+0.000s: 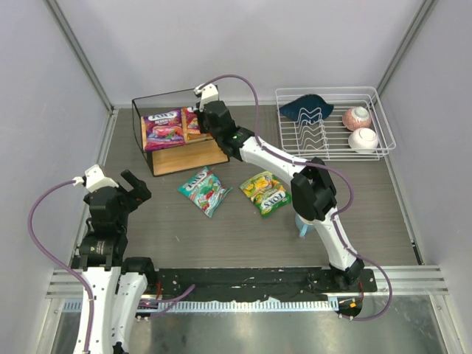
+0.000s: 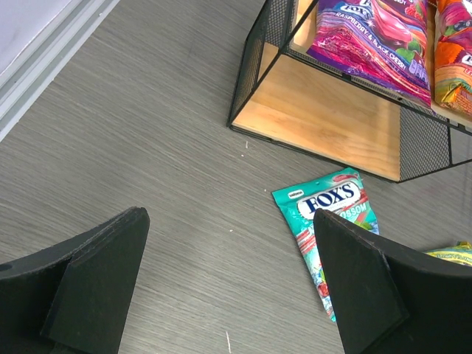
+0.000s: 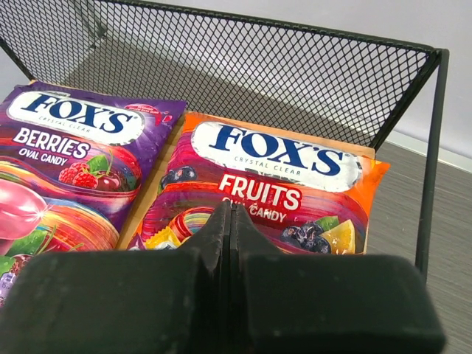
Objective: Place and organize the candy bags onto the shelf
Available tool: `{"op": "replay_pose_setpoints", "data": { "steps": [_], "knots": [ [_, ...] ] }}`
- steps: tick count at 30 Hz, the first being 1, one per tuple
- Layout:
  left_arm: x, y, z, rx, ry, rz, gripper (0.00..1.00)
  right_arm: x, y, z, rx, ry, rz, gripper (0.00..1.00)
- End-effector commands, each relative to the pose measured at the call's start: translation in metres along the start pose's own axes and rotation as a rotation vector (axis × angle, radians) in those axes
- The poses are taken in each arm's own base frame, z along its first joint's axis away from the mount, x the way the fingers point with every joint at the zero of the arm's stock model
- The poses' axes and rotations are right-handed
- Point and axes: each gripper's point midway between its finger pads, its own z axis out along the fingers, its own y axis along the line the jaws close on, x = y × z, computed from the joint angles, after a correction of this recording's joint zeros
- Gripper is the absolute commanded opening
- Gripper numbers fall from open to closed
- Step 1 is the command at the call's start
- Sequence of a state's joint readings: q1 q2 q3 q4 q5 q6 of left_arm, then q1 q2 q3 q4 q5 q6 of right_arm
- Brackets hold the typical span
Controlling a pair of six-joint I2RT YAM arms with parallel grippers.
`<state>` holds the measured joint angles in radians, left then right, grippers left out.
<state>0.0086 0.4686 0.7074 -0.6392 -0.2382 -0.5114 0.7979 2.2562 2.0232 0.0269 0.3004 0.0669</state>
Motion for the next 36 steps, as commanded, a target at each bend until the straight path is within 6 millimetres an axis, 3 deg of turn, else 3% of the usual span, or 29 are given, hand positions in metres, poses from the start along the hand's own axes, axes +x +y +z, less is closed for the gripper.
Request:
{"op": "replay_pose_setpoints", "data": {
  "steps": [1,5,8,11,13,15,16,18,19,20,22,23,24,28,29,30,31,32,35,36],
  "knots": [
    [-0.010,-0.006,0.000,0.031,-0.039,0.007,1.00,0.020,0.003,0.002,-0.023,0.041,0.028,0.01],
    [-0.008,-0.006,0.001,0.033,-0.035,0.008,1.00,0.028,0.008,0.004,-0.052,0.056,0.028,0.01],
    [-0.008,-0.007,0.001,0.035,-0.034,0.008,1.00,0.018,0.011,0.003,-0.076,0.036,0.024,0.01],
    [-0.008,-0.007,0.001,0.037,-0.032,0.010,1.00,-0.014,0.015,-0.007,-0.107,-0.026,0.017,0.01],
    [-0.008,-0.007,0.001,0.038,-0.033,0.010,1.00,-0.049,0.018,-0.022,-0.137,-0.091,0.026,0.01],
    [-0.008,-0.007,0.001,0.039,-0.034,0.009,1.00,-0.069,0.023,-0.034,-0.177,-0.135,0.030,0.01],
    [-0.008,-0.007,0.001,0.038,-0.033,0.010,1.00,-0.094,0.022,-0.049,-0.192,-0.181,0.035,0.01],
    [-0.008,-0.007,0.001,0.038,-0.033,0.008,1.00,-0.108,0.027,-0.064,-0.231,-0.211,0.029,0.02],
    [-0.008,-0.007,0.001,0.038,-0.033,0.008,1.00,-0.129,0.027,-0.081,-0.252,-0.251,0.028,0.03],
    [-0.008,-0.007,0.001,0.038,-0.031,0.010,1.00,-0.137,0.028,-0.091,-0.267,-0.267,0.023,0.05],
    [-0.008,-0.007,0.001,0.038,-0.033,0.010,1.00,-0.133,0.029,-0.104,-0.291,-0.259,0.015,0.12],
    [-0.008,-0.007,0.001,0.039,-0.034,0.009,1.00,-0.153,0.025,-0.125,-0.294,-0.297,0.025,0.13],
    [-0.009,-0.008,0.001,0.041,-0.035,0.009,1.00,-0.136,0.022,-0.129,-0.289,-0.261,0.025,0.15],
    [-0.007,-0.008,0.001,0.044,-0.031,0.009,1.00,-0.109,0.000,-0.163,-0.222,-0.192,0.065,0.27],
    [-0.007,-0.009,0.001,0.045,-0.029,0.008,1.00,-0.114,-0.012,-0.178,-0.185,-0.201,0.083,0.33],
    [-0.007,-0.008,0.002,0.044,-0.028,0.010,1.00,-0.079,-0.019,-0.181,-0.158,-0.121,0.086,0.36],
    [-0.007,-0.008,0.002,0.044,-0.028,0.010,1.00,-0.066,-0.027,-0.186,-0.129,-0.093,0.088,0.38],
    [-0.007,-0.009,0.002,0.045,-0.029,0.010,1.00,-0.038,-0.038,-0.192,-0.081,-0.039,0.080,0.42],
    [-0.007,-0.008,0.002,0.044,-0.028,0.010,1.00,-0.015,-0.068,-0.218,0.039,0.004,0.096,0.48],
    [-0.008,-0.009,0.001,0.047,-0.030,0.009,0.99,0.010,-0.078,-0.230,0.070,0.070,0.090,0.53]
  ]
}}
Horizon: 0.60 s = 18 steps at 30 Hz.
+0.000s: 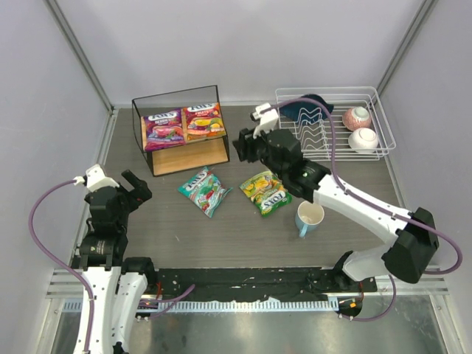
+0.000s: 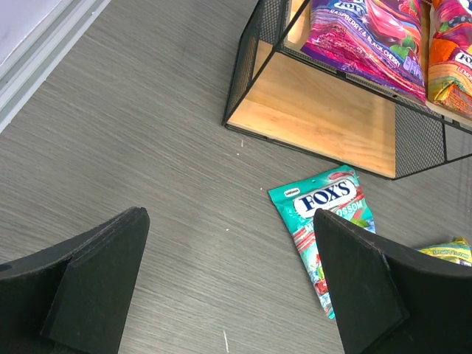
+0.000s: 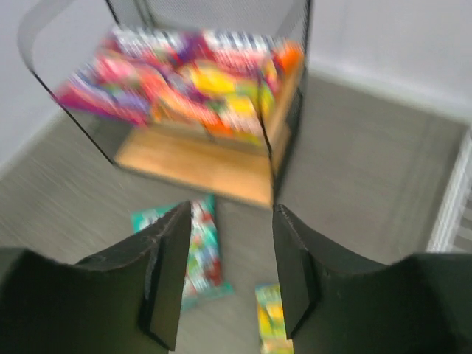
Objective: Place and organize the candy bags onto the shelf
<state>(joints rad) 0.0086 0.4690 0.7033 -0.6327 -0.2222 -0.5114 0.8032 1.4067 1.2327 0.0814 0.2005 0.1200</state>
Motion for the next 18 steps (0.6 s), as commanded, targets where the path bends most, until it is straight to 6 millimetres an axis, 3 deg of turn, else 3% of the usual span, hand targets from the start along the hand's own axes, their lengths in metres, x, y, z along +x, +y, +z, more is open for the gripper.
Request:
{"op": "replay_pose_setpoints", "data": {
  "steps": [1,2,3,7,9,18],
  "knots": [
    [-0.008,-0.006,0.001,0.030,-0.032,0.011,1.00,0.073,-0.048,-0.037,0.214,0.187,0.028,0.55],
    [-0.009,-0.006,0.000,0.032,-0.036,0.010,1.00,0.083,-0.058,-0.043,0.243,0.214,0.040,0.57],
    [-0.009,-0.006,0.001,0.031,-0.036,0.009,1.00,0.105,-0.067,-0.053,0.264,0.286,0.042,0.61],
    [-0.008,-0.006,0.001,0.030,-0.032,0.011,1.00,0.149,-0.092,-0.068,0.277,0.438,0.157,0.67],
    [-0.008,-0.007,0.001,0.033,-0.032,0.011,1.00,0.163,-0.109,-0.073,0.302,0.492,0.207,0.68],
    [-0.007,-0.008,0.002,0.036,-0.026,0.012,1.00,0.221,-0.144,-0.070,0.309,0.771,0.227,0.72]
  ]
}}
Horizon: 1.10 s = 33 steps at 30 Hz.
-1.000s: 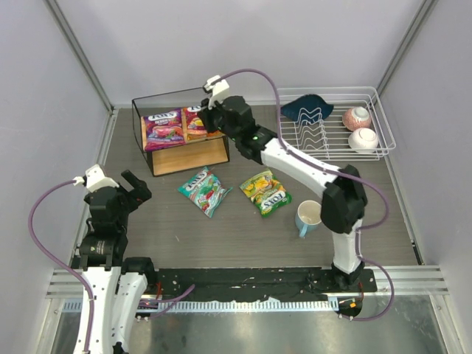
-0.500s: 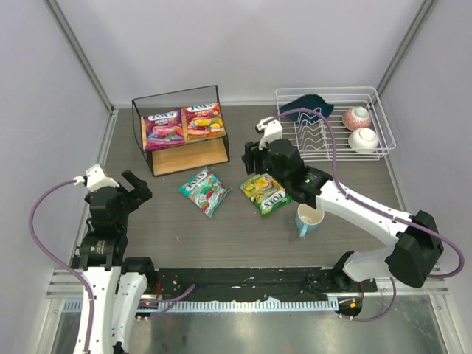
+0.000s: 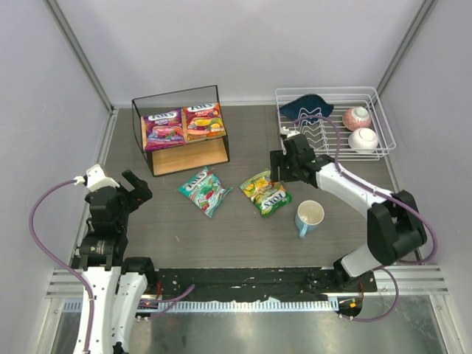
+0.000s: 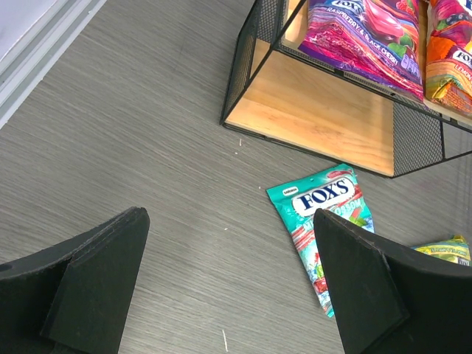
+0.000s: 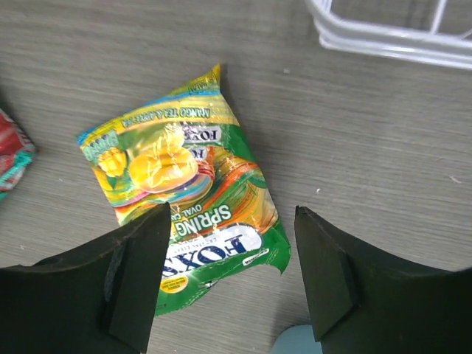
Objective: Place and organize the candy bags onto the shelf
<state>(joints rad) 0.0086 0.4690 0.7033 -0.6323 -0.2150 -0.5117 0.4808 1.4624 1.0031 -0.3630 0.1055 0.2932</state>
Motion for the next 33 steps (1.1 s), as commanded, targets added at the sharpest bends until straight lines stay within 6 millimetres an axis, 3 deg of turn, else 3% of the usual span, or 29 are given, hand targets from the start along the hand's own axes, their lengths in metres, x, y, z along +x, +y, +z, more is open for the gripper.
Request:
{"op": "replay_pose_setpoints", "data": {
  "steps": [1,11,14,28,33],
  "knots": [
    [-0.007,-0.006,0.002,0.029,-0.029,0.015,1.00,0.013,-0.005,0.015,-0.064,0.128,0.019,0.73],
    [-0.008,-0.006,0.002,0.027,-0.031,0.012,1.00,0.017,-0.029,0.041,-0.127,0.165,0.074,0.72],
    [-0.008,-0.006,0.002,0.026,-0.030,0.014,1.00,0.025,-0.021,0.047,-0.223,0.193,0.116,0.70],
    [-0.007,-0.005,0.003,0.024,-0.026,0.015,1.00,0.040,0.001,0.052,-0.368,0.261,0.134,0.61],
    [-0.007,-0.006,0.003,0.026,-0.026,0.013,1.00,0.046,0.008,0.053,-0.418,0.293,0.146,0.52]
  ]
}}
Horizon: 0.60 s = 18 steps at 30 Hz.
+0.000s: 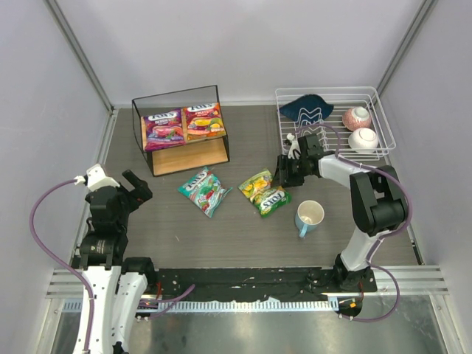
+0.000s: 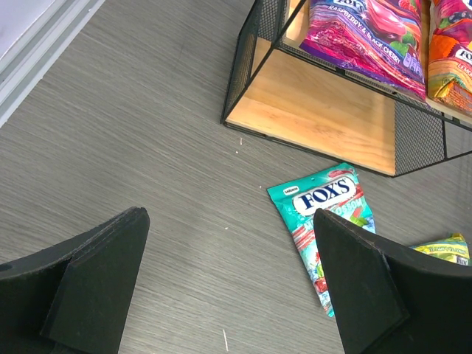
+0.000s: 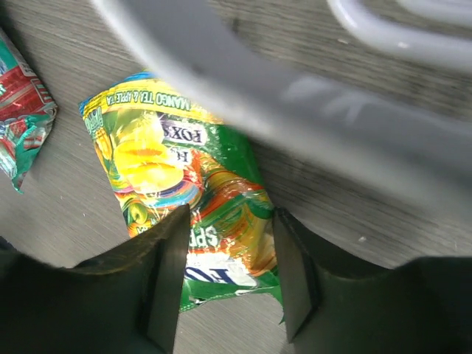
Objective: Place and organize the candy bags onto the shelf
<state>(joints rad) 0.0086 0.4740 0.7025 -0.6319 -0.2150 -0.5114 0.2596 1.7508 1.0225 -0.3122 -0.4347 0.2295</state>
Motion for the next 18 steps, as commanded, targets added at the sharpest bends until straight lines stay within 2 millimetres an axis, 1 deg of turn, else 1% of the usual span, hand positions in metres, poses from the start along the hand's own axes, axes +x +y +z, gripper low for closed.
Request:
{"op": "replay_pose_setpoints", "data": {
  "steps": [1,2,5,6,9,13,14,18],
  "knots": [
    [-0.008,-0.006,0.002,0.028,-0.031,0.012,1.00,-0.004,0.014,0.003,-0.085,0.008,-0.018,0.50],
    [-0.009,-0.007,0.002,0.030,-0.035,0.011,1.00,-0.004,0.015,0.003,-0.092,0.007,-0.016,0.47],
    [-0.008,-0.006,0.002,0.028,-0.031,0.012,1.00,-0.006,0.019,0.004,-0.115,0.013,-0.020,0.28],
    [-0.008,-0.006,0.002,0.029,-0.032,0.011,0.99,-0.007,0.024,0.003,-0.140,0.016,-0.022,0.14],
    [-0.008,-0.006,0.002,0.029,-0.034,0.010,1.00,-0.013,0.033,-0.001,-0.178,0.005,-0.037,0.02],
    [-0.008,-0.006,0.002,0.030,-0.034,0.011,1.00,-0.028,0.046,-0.015,-0.203,-0.045,-0.064,0.01],
    [-0.009,-0.006,0.001,0.032,-0.036,0.010,1.00,-0.033,0.051,-0.022,-0.211,-0.066,-0.076,0.01],
    [-0.008,-0.007,0.002,0.033,-0.034,0.011,1.00,-0.041,0.065,-0.038,-0.222,-0.104,-0.101,0.01]
  ]
}}
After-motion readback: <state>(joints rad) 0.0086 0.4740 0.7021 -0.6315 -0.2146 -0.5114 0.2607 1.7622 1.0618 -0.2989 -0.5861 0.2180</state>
